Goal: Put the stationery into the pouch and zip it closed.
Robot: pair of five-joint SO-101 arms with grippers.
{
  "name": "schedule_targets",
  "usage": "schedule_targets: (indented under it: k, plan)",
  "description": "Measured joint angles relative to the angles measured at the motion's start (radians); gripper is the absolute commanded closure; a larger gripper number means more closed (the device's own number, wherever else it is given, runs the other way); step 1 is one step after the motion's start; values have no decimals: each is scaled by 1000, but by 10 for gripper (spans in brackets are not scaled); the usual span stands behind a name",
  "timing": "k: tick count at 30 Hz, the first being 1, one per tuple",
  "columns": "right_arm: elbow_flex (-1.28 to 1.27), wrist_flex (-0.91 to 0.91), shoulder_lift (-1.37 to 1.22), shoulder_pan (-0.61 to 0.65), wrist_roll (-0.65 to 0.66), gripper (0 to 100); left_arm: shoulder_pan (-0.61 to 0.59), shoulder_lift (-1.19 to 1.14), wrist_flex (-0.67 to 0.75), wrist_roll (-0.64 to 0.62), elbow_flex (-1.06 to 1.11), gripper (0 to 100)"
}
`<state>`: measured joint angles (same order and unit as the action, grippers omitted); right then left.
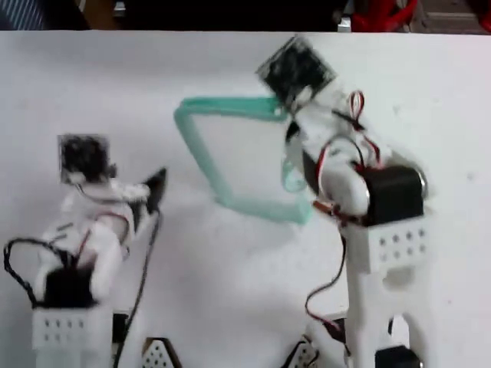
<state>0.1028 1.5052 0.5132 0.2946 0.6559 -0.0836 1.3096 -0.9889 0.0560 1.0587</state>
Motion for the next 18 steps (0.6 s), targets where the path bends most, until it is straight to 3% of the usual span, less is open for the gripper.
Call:
schedule_targets:
  k: [7, 11, 18]
  plan:
    - [-118, 95, 252, -74, 198, 981, 253, 170, -101, 124, -14, 701]
    - [-272, 89, 410, -161, 345, 981, 279, 175, -157, 201, -97, 701]
    - [-577, -77, 608, -308, 539, 981, 354, 170, -218, 425, -192, 679]
